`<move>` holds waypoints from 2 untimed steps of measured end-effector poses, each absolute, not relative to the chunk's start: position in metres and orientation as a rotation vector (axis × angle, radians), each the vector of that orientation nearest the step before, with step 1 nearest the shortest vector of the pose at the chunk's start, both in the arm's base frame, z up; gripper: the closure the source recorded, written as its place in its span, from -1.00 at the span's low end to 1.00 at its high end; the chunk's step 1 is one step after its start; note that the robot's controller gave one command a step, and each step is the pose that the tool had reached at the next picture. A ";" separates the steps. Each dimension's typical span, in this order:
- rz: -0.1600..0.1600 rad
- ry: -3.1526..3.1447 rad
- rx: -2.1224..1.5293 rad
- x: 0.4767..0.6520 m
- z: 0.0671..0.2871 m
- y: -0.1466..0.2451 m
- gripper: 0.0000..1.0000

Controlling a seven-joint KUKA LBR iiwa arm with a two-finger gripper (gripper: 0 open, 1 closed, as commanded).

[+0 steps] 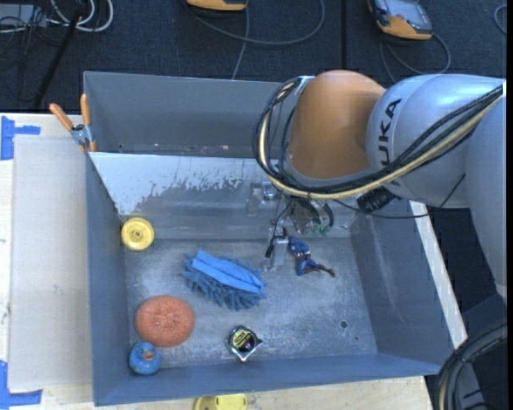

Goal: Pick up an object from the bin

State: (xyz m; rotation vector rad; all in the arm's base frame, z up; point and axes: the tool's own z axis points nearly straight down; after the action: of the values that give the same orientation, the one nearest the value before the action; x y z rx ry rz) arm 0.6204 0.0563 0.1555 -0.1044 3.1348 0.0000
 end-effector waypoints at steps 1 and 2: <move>0.000 3.138 -0.087 0.598 0.091 0.099 -1.00; 0.000 3.143 -0.076 0.564 0.076 0.153 1.00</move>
Offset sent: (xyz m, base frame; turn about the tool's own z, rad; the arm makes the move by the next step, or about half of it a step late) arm -0.0563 0.0955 -0.0789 0.0180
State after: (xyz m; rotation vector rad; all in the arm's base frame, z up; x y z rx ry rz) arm 0.5637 0.1527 0.0759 -0.0764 3.1429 0.0000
